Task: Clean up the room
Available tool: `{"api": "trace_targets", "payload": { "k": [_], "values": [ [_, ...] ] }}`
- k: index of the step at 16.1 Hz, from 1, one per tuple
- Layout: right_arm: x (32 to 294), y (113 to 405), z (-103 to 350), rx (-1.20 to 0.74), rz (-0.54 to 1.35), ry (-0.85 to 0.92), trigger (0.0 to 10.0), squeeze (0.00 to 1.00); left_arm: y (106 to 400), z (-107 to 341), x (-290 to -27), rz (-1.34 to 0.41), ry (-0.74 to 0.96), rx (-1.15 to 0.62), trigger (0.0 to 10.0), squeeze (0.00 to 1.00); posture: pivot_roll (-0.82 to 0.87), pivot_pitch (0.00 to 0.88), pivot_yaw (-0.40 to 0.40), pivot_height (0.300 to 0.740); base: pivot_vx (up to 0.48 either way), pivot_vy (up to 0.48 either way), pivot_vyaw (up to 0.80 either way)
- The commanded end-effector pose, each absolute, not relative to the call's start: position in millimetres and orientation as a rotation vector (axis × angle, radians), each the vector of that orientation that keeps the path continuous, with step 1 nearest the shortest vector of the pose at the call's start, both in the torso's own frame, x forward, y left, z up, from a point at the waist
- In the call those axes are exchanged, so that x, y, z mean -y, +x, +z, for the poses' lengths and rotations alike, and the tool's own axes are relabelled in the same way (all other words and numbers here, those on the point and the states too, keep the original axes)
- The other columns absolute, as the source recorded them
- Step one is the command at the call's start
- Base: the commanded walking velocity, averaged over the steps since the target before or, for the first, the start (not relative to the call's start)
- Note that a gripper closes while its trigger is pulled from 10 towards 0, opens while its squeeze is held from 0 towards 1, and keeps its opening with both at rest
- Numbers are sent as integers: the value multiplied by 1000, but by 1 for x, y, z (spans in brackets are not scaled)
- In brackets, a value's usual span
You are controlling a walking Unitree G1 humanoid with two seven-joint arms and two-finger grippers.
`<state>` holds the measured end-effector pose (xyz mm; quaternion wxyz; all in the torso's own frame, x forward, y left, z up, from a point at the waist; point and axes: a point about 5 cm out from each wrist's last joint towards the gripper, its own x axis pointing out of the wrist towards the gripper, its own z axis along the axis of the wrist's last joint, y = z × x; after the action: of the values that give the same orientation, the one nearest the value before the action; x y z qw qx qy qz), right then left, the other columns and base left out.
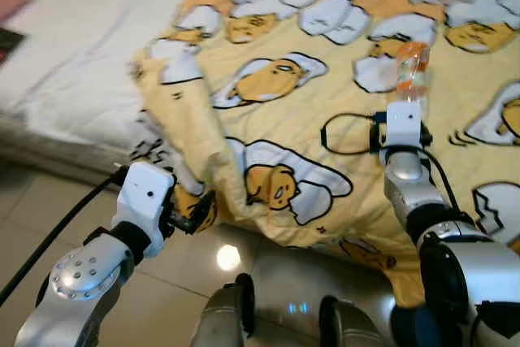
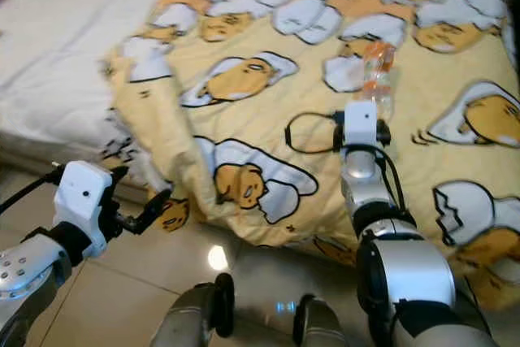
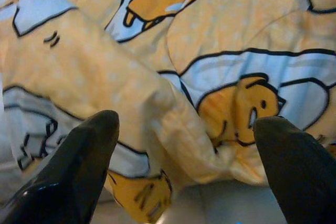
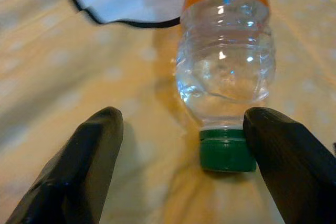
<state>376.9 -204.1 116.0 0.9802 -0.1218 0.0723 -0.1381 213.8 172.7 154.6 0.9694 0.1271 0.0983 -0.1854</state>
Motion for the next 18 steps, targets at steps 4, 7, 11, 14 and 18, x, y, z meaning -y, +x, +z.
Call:
{"api": "trace_targets", "payload": {
  "k": [4,7,11,14,18],
  "values": [
    [170,387,150,99,-173,-140,10000,0,226,151,-164,-241,216,-120,10000,0,97,192,90,740,0,0,0],
    [161,370,145,204,-130,-71,10000,1000,255,141,-147,-202,189,-69,10000,0,-22,106,64,740,0,0,0],
    [191,316,136,284,-240,-178,10000,1000,287,140,-133,-182,204,16,10000,0,-154,1,60,740,0,0,0],
    [210,265,103,161,-267,-249,10000,1000,287,135,-144,-99,157,34,10000,0,-175,0,52,740,0,0,0],
    [219,248,77,11,-316,-260,10000,1000,309,133,-130,-166,101,49,10000,0,-224,0,82,740,463,0,-761]
  ]
}}
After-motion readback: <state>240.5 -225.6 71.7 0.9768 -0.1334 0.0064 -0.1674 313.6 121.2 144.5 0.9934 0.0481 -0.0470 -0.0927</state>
